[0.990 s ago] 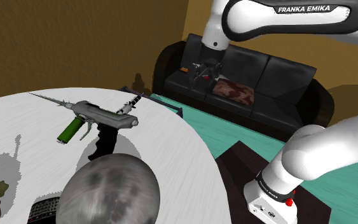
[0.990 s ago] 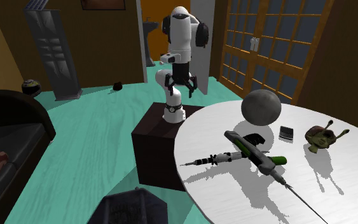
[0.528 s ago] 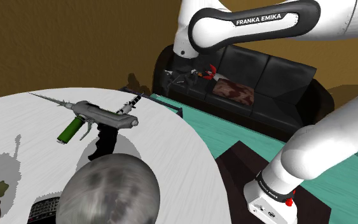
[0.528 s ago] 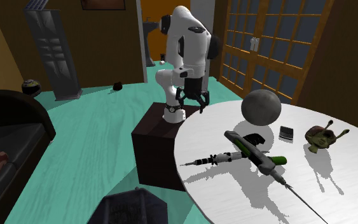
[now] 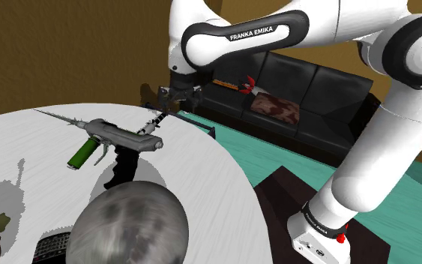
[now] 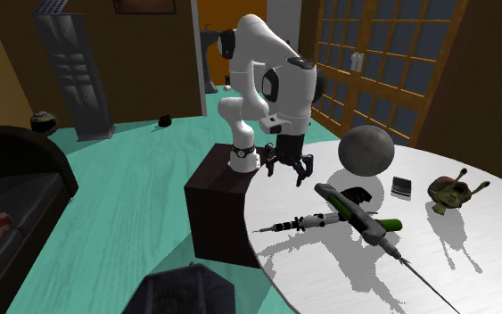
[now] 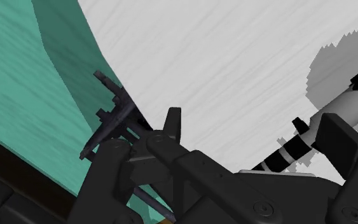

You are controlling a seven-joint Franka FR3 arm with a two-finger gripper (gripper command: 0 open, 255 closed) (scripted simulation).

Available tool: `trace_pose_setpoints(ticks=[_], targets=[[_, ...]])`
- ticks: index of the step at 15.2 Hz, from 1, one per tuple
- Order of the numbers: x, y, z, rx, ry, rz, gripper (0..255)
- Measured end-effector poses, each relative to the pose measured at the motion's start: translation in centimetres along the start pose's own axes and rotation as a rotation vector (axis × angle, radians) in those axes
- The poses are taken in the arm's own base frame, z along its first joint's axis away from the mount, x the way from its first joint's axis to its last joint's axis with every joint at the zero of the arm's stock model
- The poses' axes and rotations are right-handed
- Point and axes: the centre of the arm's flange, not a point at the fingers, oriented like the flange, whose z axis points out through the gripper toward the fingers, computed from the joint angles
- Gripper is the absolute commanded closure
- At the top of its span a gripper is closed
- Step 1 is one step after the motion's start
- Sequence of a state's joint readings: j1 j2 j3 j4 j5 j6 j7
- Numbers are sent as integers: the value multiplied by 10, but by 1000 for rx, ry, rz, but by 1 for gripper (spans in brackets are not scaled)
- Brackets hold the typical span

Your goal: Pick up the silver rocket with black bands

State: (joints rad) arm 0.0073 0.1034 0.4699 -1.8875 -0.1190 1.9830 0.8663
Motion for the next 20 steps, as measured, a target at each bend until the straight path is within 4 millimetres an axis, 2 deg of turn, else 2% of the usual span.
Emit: trace_pose_setpoints(ticks=[2, 8, 12, 17, 18, 20], targets=[[11, -25, 14, -10, 0, 29, 0], [53, -82, 48, -39, 1, 117, 0], [60, -93, 71, -45, 1, 133, 0], [60, -95, 92, -45, 2, 134, 0], [60, -95, 93, -45, 2, 134, 255], [60, -95, 94, -45, 2, 134, 255]])
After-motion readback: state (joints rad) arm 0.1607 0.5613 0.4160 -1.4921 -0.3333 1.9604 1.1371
